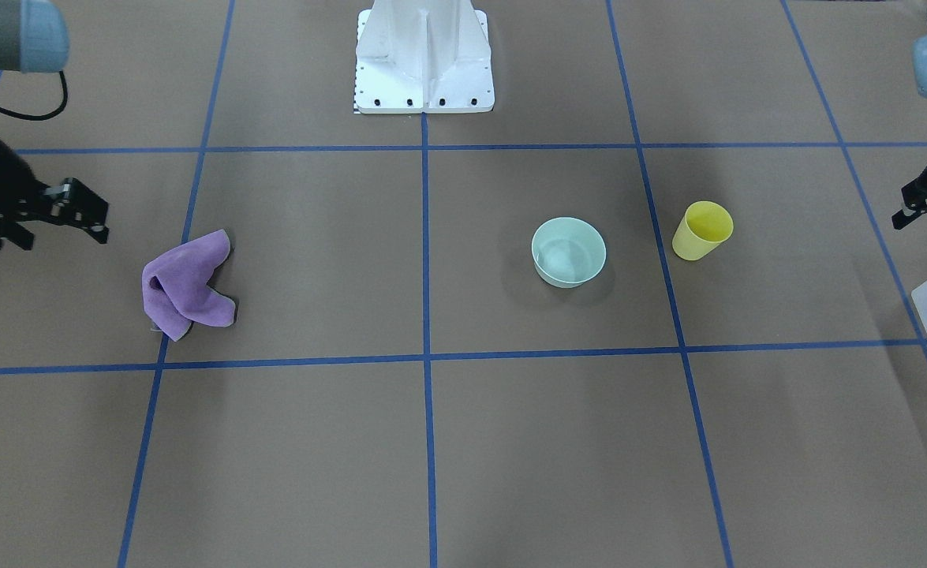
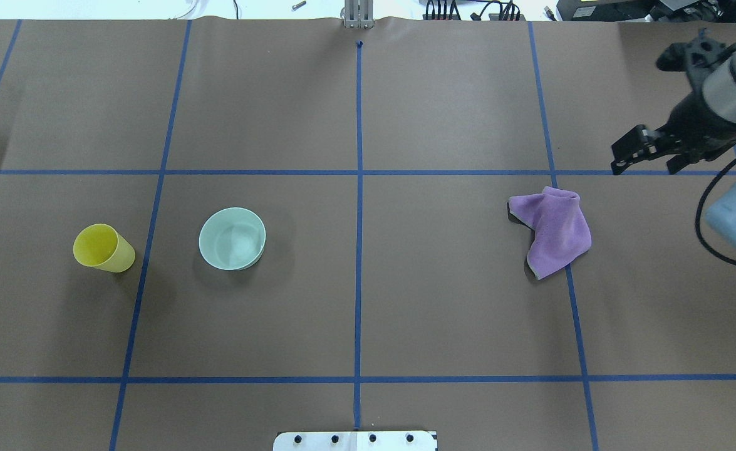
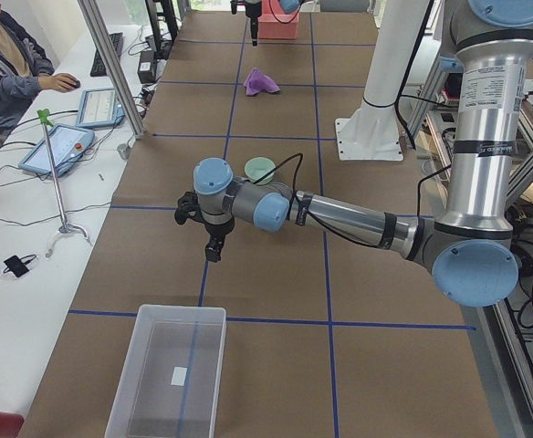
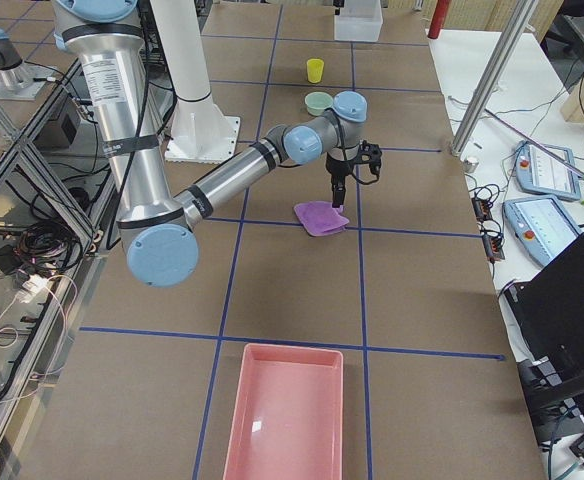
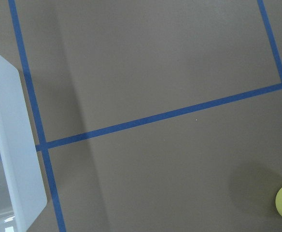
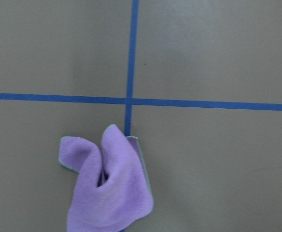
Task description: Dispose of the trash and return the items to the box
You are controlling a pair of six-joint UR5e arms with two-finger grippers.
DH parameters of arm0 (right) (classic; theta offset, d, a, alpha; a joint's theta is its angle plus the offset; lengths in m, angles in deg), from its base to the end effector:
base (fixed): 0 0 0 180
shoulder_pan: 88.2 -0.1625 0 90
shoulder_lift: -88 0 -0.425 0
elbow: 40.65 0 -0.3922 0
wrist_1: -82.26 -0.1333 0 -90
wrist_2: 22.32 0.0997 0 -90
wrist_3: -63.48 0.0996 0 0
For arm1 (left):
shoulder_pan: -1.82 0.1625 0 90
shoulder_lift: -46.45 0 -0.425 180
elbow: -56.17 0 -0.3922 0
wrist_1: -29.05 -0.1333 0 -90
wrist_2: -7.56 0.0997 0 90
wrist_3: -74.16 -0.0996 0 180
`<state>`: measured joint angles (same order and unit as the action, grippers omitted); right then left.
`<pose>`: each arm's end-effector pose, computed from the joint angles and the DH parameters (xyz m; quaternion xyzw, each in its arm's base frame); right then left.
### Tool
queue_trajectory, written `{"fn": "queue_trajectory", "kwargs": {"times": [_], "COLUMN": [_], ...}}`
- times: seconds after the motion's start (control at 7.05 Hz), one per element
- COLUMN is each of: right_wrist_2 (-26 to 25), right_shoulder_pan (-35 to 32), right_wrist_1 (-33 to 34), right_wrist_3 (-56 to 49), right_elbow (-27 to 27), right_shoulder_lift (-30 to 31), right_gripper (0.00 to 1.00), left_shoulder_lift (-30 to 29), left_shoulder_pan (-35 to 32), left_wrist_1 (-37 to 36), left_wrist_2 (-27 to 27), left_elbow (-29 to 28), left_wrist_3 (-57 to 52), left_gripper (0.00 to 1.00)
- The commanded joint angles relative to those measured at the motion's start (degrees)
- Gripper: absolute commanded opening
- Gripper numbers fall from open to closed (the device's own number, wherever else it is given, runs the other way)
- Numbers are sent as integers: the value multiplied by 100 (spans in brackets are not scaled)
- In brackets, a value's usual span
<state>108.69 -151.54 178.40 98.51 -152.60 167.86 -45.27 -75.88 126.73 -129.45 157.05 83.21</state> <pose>-0.1769 -0.5038 0.3965 0.0055 -0.4009 -0.0118 0.9160 0.0501 -0.5137 0.5309 0.0859 0.4157 0.0958 0.9003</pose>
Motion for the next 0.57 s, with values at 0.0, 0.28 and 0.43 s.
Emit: {"fn": "queue_trajectory", "kwargs": {"times": [0.0, 0.28, 0.43], "right_wrist_2": [301, 320, 285], "right_shoulder_pan": [-1711, -2600, -2795], "right_wrist_1": [132, 177, 169], "right_wrist_3": [-2880, -4658, -4760], "right_elbow": [485, 1348, 1421], "right_shoulder_lift": [954, 1145, 1207], "right_gripper": [100, 100, 100], "left_shoulder_lift": [-48, -48, -31], "left_shoulder_pan": [1, 1, 1], "left_wrist_1": [-38, -21, 5], "left_wrist_2": [-45, -107, -55], "left_elbow": [115, 108, 125], "left_wrist_3": [61, 61, 79], "left_gripper": [98, 98, 98]}}
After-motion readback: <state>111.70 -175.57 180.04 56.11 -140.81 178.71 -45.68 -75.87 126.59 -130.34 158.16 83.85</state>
